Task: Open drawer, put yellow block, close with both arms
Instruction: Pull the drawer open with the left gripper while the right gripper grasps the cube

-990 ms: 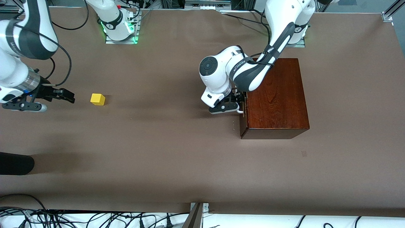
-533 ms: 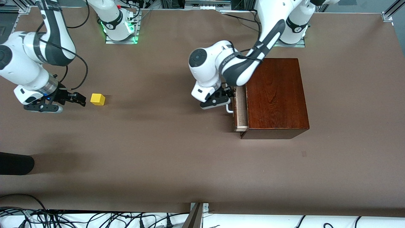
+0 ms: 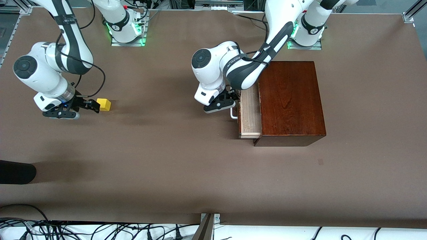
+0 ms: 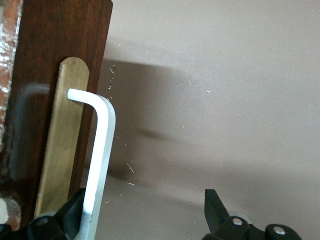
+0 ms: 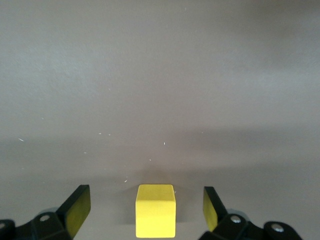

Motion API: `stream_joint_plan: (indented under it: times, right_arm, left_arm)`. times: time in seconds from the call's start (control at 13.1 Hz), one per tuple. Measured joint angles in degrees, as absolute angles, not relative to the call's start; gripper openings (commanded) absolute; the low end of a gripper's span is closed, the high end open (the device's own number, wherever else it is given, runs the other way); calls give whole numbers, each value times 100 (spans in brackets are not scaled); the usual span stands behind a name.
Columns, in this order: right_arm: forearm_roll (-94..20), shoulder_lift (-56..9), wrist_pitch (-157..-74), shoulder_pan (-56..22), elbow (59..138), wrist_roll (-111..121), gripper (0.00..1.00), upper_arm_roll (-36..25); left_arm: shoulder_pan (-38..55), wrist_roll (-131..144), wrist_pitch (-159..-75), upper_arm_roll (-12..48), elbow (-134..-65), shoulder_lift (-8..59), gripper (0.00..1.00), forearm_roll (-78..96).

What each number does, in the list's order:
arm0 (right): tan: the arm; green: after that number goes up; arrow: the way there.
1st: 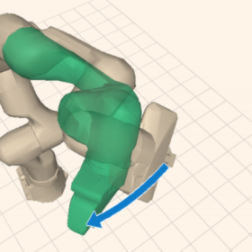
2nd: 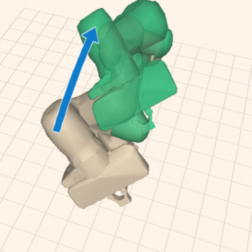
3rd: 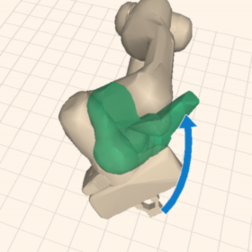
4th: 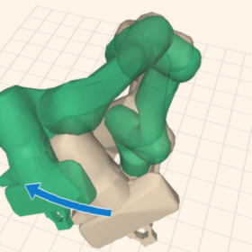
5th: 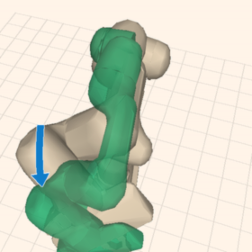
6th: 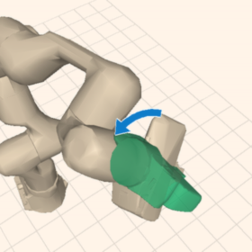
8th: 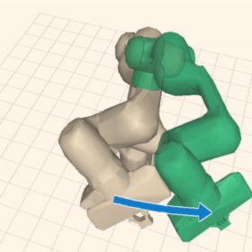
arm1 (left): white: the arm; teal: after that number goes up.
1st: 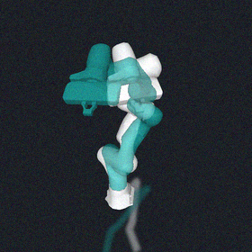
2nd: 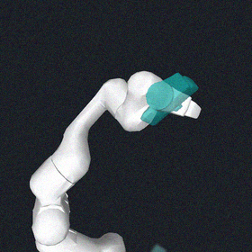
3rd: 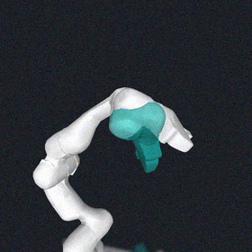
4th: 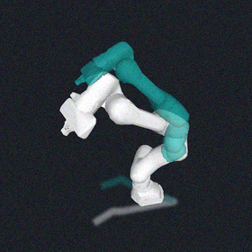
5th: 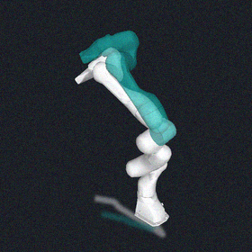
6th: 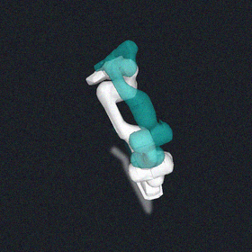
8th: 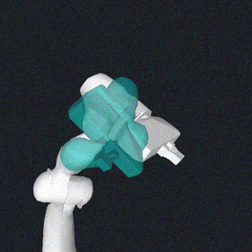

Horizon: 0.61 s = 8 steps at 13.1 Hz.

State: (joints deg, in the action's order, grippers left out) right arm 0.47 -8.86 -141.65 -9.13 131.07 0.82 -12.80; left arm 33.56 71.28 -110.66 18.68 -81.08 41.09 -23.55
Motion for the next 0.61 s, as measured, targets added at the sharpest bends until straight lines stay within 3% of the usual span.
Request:
stream_joint_plan:
  times: [0.61]
  right_arm:
    - [-61,-1225,-14839,-913,13489,433,100,-1278]
  left_arm:
    - [3565,7391,-11086,1873,-7718,4322,100,-2331]
